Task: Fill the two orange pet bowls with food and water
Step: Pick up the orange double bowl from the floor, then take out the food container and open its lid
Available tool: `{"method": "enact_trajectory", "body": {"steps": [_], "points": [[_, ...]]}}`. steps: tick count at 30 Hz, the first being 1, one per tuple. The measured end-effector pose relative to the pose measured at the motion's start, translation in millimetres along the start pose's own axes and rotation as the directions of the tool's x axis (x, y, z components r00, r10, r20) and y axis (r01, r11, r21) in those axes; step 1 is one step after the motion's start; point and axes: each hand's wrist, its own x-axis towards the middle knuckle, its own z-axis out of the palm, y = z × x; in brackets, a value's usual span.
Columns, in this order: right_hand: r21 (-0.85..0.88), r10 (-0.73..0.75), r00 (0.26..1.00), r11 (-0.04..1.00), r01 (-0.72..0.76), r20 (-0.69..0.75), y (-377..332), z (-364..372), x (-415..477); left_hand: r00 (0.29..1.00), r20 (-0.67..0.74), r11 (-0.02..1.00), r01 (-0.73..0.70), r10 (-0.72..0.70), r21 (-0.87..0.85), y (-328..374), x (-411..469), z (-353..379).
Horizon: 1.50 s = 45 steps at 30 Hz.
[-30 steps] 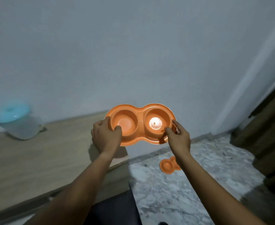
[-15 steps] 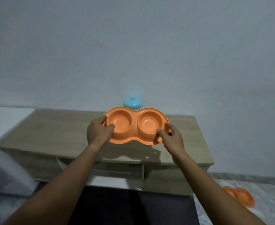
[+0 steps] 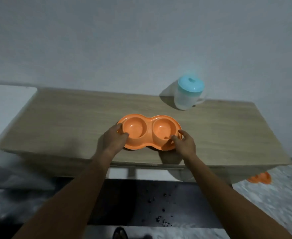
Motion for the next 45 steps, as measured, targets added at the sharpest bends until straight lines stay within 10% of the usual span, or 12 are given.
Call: {"method": "enact_trajectory", "body": {"steps": [14, 23, 33, 45], "points": [[-0.030, 0.060, 0.981, 0.997, -0.066, -0.182, 11.8, 20.1, 7.2, 0.966, 0.203, 0.986, -0.164, 0.160, 0.002, -24.5, 30.2, 15.6], [0.048, -0.099, 0.975, 0.993, 0.110, -0.200, 72.1, 49.1, -105.5, 0.932, -0.175, 0.949, -0.311, 0.316, 0.056, -114.4, -72.5, 32.6], [0.007, -0.020, 0.994, 1.000, 0.019, 0.106, 154.8, 155.3, -99.7, 0.989, -0.088, 0.992, -0.119, 0.122, 0.038, -216.7, -62.3, 78.9], [0.326, -0.097, 0.992, 0.938, 0.119, -0.083, 173.0, 252.2, 8.7, 0.983, -0.120, 0.949, 0.097, -0.138, -0.300, -255.0, 65.7, 141.8]]}}
